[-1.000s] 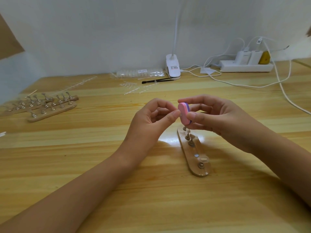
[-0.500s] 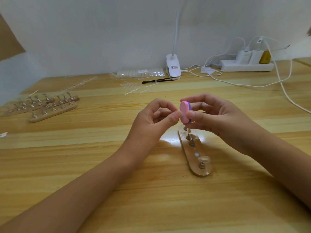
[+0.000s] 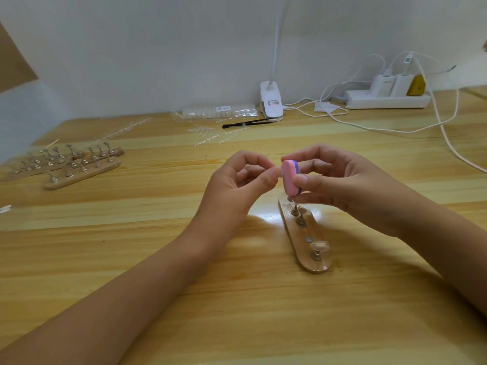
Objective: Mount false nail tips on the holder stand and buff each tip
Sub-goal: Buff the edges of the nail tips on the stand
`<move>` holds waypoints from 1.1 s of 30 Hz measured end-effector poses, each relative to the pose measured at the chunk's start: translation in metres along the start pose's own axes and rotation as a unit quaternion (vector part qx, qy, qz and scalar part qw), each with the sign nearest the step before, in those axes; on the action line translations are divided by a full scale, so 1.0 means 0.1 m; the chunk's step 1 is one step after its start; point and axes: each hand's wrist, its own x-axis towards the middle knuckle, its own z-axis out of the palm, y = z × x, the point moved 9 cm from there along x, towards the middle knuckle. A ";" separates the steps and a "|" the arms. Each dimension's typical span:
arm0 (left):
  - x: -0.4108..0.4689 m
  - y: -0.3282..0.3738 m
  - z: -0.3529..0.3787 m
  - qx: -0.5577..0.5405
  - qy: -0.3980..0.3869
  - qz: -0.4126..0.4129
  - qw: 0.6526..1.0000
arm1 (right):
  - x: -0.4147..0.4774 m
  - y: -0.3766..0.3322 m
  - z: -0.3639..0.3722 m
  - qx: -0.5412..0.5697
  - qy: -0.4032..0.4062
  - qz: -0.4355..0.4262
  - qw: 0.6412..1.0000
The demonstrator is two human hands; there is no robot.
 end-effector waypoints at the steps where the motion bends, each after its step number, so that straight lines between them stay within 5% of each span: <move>1: 0.00 0.00 -0.01 -0.003 0.001 -0.001 1.000 | 0.00 0.01 0.01 -0.006 -0.008 0.004 1.000; 6: 0.00 0.01 0.02 0.007 -0.009 0.007 1.000 | 0.01 0.00 -0.07 0.014 0.053 -0.018 0.998; 11: 0.00 -0.02 -0.03 -0.011 0.013 -0.009 1.000 | -0.01 0.02 0.04 0.001 0.002 0.004 1.000; 26: -0.01 0.06 0.04 -0.009 -0.037 -0.026 0.999 | 0.00 -0.10 -0.35 0.157 0.147 -0.036 0.976; 33: -0.09 0.21 0.18 0.083 -0.070 0.055 0.993 | -0.01 -0.09 -0.31 0.124 0.129 -0.019 0.984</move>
